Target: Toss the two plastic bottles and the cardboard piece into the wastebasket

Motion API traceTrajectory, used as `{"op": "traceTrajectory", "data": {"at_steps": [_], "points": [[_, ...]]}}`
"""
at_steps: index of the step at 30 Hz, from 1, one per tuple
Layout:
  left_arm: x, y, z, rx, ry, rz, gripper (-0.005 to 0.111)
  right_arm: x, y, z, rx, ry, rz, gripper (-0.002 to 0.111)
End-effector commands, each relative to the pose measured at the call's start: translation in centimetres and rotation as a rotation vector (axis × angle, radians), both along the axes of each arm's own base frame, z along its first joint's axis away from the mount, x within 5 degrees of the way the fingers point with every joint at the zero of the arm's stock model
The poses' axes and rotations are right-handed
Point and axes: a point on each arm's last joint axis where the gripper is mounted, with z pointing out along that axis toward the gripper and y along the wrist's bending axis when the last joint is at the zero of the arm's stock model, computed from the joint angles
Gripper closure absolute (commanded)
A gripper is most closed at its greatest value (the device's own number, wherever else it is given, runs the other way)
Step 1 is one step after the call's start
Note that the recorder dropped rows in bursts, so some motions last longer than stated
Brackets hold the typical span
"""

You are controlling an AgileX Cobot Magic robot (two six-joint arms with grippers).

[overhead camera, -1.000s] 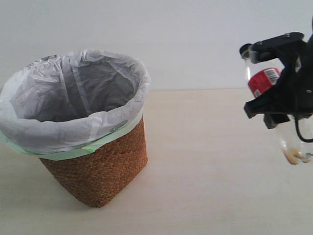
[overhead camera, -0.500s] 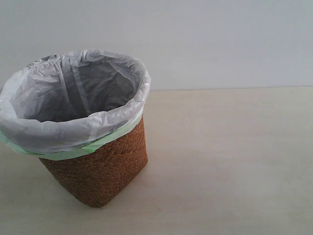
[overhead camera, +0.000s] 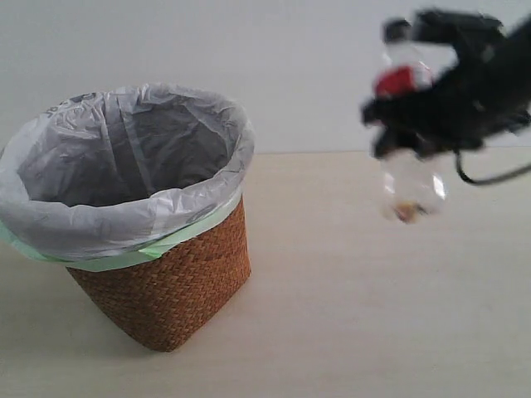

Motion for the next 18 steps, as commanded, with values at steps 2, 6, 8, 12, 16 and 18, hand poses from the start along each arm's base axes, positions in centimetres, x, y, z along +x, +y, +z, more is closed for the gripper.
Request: {"op": "traceTrajectory", "data": {"at_steps": [2, 6, 8, 12, 16, 18], "points": [[0.0, 0.0, -0.1, -0.005, 0.0, 0.003, 0.103, -3.1, 8.4, 12.9, 0.379, -0.237, 0.254, 0.041], [0.0, 0.0, -0.1, -0.005, 0.0, 0.003, 0.103, -3.6, 10.0, 16.3, 0.416, -0.281, 0.315, 0.049], [0.0, 0.0, -0.1, -0.005, 0.0, 0.003, 0.103, -3.1, 10.0, 15.9, 0.367, -0.276, 0.305, 0.05], [0.0, 0.0, -0.1, -0.005, 0.0, 0.003, 0.103, -1.8, 9.4, 14.2, 0.236, -0.246, 0.228, 0.045], [0.0, 0.0, -0.1, -0.005, 0.0, 0.003, 0.103, -1.1, 7.8, 13.3, 0.065, -0.234, 0.158, 0.046], [0.0, 0.0, -0.1, -0.005, 0.0, 0.003, 0.103, -0.9, 7.0, 12.8, -0.032, -0.218, 0.105, 0.052]]}}
